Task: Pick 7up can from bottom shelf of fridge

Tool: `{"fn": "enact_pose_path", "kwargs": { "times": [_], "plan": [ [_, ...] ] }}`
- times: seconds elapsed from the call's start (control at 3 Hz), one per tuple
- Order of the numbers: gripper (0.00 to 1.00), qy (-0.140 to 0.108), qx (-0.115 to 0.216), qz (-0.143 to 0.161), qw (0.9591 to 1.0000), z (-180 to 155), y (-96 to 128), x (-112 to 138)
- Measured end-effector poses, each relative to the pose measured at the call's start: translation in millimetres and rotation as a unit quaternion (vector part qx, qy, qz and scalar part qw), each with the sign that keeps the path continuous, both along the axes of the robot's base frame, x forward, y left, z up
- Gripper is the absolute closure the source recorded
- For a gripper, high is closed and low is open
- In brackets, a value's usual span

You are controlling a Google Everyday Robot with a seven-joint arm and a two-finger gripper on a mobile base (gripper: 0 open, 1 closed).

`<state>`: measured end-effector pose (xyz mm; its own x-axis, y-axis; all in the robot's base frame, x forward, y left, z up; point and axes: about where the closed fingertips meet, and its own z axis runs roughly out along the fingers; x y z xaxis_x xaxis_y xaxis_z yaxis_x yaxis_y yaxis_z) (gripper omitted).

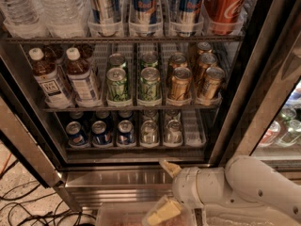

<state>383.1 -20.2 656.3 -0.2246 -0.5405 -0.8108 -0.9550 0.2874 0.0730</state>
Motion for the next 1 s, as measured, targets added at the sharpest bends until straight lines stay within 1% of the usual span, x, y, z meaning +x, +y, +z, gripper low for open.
{"fn": "enact_pose_path", "kwargs": {
  "times": [0.33, 0.67, 1.0],
  "plan": [
    [0.0, -0.09, 0.114, -0.097, 0.9846, 39, -6, 56],
    [0.0, -0.197, 0.179, -0.144, 0.9531, 83, -22, 90],
    [0.0, -0.231, 0.219, -0.121, 0.9403, 103, 1, 88]
  ]
}}
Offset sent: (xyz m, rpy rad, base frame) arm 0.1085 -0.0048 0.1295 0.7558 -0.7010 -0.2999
